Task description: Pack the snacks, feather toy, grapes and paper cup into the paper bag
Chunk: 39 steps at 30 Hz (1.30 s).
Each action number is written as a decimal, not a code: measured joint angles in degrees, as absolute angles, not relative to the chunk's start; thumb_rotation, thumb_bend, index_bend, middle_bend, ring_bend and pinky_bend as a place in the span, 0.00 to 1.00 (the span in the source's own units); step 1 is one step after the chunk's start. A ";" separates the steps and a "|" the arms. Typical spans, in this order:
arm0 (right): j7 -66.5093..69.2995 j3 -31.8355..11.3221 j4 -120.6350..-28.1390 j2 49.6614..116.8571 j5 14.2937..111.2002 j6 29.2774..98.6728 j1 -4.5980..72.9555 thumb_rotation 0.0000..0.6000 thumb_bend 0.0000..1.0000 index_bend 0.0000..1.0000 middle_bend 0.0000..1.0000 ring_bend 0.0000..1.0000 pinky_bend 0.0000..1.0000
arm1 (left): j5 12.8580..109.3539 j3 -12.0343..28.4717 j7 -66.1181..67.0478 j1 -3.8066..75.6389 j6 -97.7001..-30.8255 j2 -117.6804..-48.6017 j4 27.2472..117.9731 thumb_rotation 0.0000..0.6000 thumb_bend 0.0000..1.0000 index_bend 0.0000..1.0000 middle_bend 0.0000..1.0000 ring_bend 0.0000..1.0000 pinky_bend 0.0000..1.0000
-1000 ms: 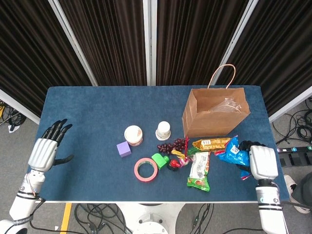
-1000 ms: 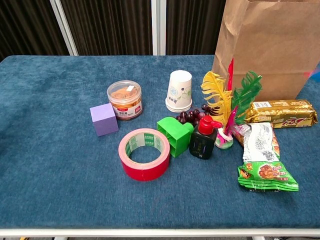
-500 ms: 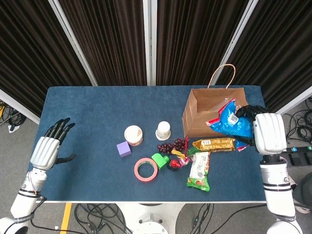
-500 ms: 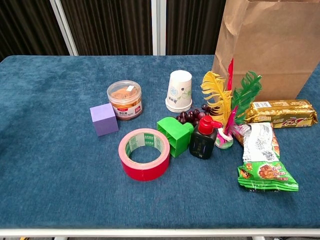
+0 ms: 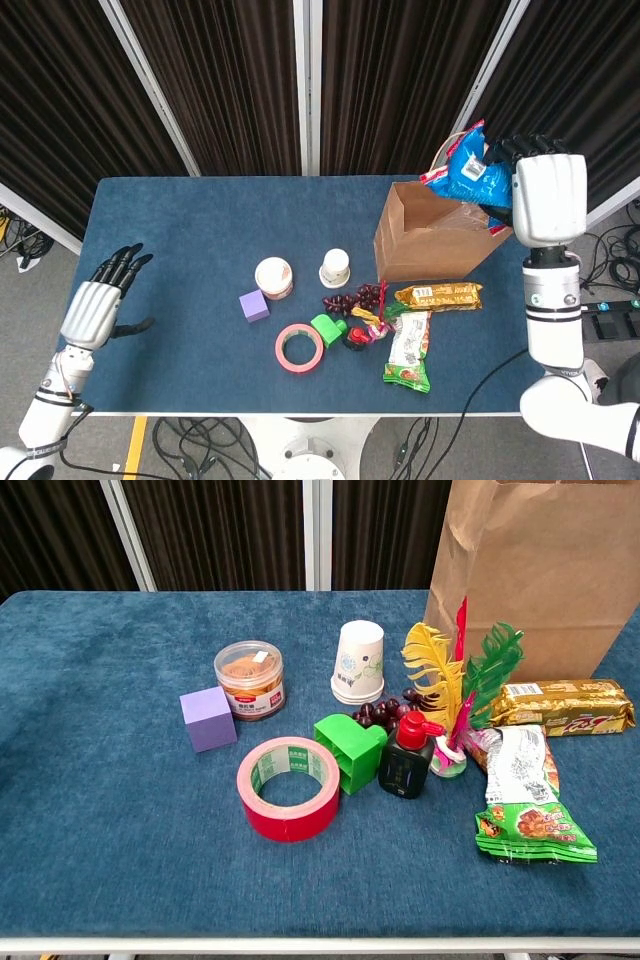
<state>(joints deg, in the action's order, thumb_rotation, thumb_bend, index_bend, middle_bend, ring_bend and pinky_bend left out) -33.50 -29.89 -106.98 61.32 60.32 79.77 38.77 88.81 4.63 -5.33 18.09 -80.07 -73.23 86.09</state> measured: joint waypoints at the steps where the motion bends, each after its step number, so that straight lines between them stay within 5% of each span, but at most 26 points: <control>1: -34.13 -29.60 -104.98 61.82 60.72 79.52 39.43 1.00 0.29 0.67 0.53 0.45 0.59 | 88.78 4.62 -5.44 18.11 -80.03 -73.14 86.07 1.00 0.15 0.16 0.14 0.05 0.18; 8: -34.19 -26.96 -91.31 65.79 61.81 73.99 43.54 1.00 0.28 0.67 0.53 0.45 0.59 | 88.67 4.65 -6.74 18.29 -79.73 -72.94 86.02 0.77 0.15 0.16 0.14 0.05 0.18; 23: -25.15 -21.39 -80.57 71.96 61.09 65.68 45.16 1.00 0.21 0.67 0.53 0.45 0.57 | 88.61 4.31 -6.37 18.33 -79.55 -73.42 85.32 0.78 0.15 0.16 0.14 0.05 0.18; 27: -23.52 -20.63 -81.08 70.83 61.70 63.92 44.86 1.00 0.03 0.56 0.45 0.31 0.41 | 88.67 4.23 -6.25 18.38 -79.48 -73.58 85.20 0.78 0.15 0.16 0.14 0.05 0.18; 33: -23.43 -20.04 -83.75 68.22 59.18 59.83 44.82 1.00 0.00 0.27 0.22 0.03 0.08 | 88.56 4.19 -5.72 18.39 -79.42 -73.75 84.98 0.79 0.15 0.16 0.14 0.05 0.18; 39: -24.16 -20.30 -86.75 66.63 55.13 58.54 45.03 1.00 0.00 0.16 0.14 0.00 0.00 | 87.83 4.32 -5.33 18.30 -79.22 -74.02 84.72 0.81 0.15 0.16 0.14 0.05 0.18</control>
<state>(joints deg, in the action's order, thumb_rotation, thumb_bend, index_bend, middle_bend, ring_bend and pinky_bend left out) -24.16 -20.30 -86.75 66.63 55.13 58.54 45.03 87.83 4.32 -5.33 18.30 -79.22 -74.02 84.72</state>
